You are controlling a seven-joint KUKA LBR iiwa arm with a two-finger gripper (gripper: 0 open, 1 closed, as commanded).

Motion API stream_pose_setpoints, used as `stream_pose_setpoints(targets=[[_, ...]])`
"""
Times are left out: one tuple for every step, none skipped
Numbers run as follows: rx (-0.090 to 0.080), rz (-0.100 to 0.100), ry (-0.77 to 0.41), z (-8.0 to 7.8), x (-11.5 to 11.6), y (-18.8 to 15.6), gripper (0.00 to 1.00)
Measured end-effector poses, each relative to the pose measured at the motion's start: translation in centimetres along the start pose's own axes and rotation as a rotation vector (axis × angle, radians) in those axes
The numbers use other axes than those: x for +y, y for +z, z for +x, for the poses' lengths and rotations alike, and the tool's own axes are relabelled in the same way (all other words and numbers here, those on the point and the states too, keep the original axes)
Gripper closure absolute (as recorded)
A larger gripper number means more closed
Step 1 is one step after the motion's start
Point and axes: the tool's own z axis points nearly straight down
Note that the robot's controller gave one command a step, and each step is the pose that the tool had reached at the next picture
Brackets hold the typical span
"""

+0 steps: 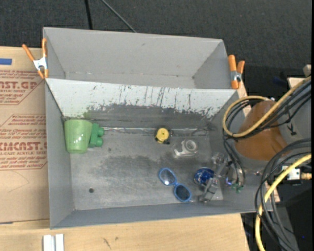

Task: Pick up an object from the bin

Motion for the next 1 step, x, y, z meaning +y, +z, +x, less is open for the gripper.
stream_pose_setpoints(targets=[[-0.002, 0.0, 0.0, -0.07, 0.02, -0.1, 1.0]])
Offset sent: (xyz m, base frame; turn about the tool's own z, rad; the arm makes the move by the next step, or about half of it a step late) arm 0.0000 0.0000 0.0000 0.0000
